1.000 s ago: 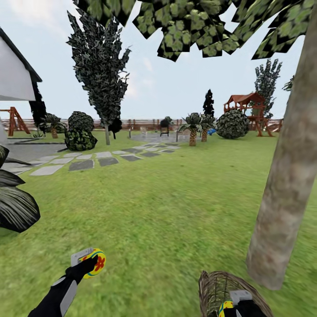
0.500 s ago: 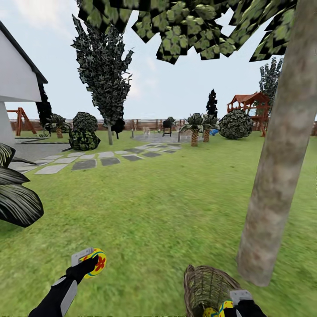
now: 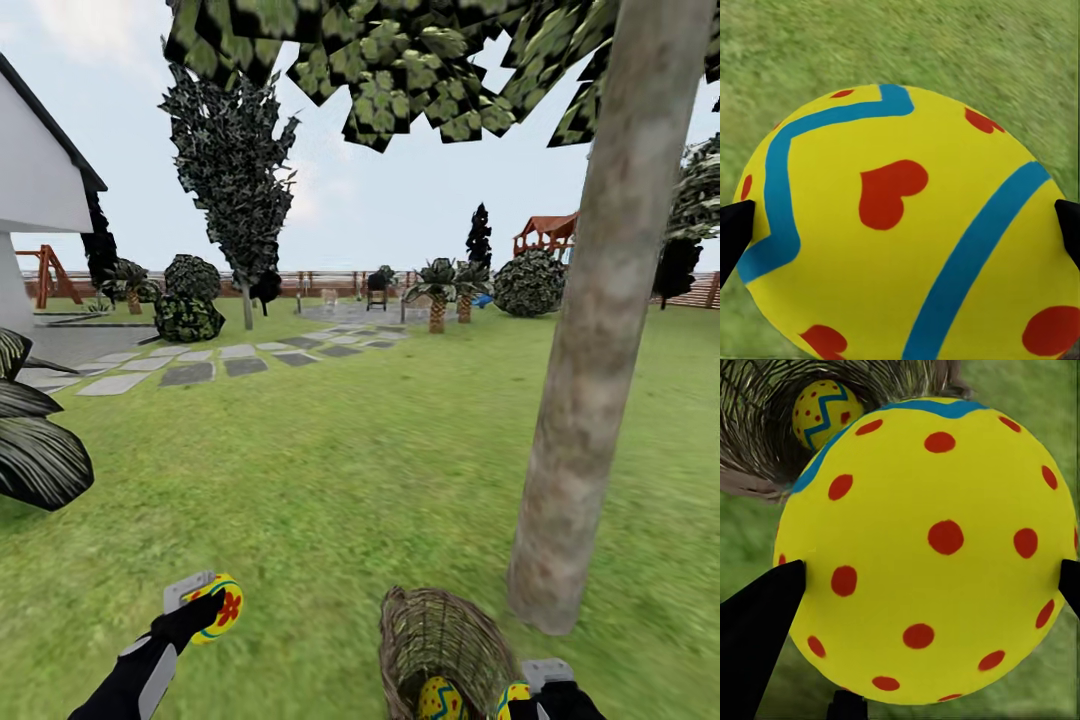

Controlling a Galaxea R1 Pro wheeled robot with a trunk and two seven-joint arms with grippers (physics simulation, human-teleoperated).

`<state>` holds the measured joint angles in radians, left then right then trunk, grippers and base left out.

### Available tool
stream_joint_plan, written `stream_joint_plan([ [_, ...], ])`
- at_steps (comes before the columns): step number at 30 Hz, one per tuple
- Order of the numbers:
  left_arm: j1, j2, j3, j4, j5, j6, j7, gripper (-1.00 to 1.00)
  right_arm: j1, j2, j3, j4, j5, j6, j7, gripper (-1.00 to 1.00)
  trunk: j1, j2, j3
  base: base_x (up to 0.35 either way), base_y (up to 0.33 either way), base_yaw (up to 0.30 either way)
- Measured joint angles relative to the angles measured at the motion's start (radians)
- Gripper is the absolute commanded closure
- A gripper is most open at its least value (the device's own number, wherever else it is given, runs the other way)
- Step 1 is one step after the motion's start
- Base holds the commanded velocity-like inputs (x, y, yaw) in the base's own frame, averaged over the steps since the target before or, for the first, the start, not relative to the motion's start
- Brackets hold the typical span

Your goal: Take the three Easter eggs out of the wicker basket on the lawn in the garden, then place them on the lawn next to a single tree (choose any tree) so that all three eggs are next to the same tree and none are left in the basket.

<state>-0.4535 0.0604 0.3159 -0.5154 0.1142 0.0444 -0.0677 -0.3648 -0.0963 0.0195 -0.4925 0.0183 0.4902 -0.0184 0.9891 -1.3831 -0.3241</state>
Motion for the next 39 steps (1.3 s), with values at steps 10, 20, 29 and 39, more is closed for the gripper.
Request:
stream_joint_plan([
  [10, 0.000, 0.000, 0.001, 0.002, -0.001, 0.000, 0.000, 1.00, 0.000, 0.002, 0.002, 0.000, 0.002, 0.000, 0.000, 1.00, -0.038, 0.070, 0.031, -0.188, -0.278, 0.060],
  [20, 0.000, 0.001, 0.002, 0.003, -0.001, 0.000, 0.000, 1.00, 0.000, -0.001, 0.002, 0.000, 0.001, -0.002, 0.007, 1.00, -0.077, 0.140, 0.063, -0.163, -0.258, 0.128],
  [29, 0.000, 0.003, 0.007, 0.002, 0.006, -0.002, 0.000, 1.00, 0.000, 0.000, 0.001, 0.000, 0.001, -0.002, 0.005, 1.00, -0.112, 0.203, 0.091, -0.032, -0.028, 0.000],
  [39, 0.000, 0.003, 0.003, 0.002, 0.001, -0.002, 0.000, 1.00, 0.000, 0.002, 0.003, 0.000, 0.001, -0.002, 0.004, 1.00, -0.150, 0.273, 0.122, -0.213, -0.223, 0.000],
])
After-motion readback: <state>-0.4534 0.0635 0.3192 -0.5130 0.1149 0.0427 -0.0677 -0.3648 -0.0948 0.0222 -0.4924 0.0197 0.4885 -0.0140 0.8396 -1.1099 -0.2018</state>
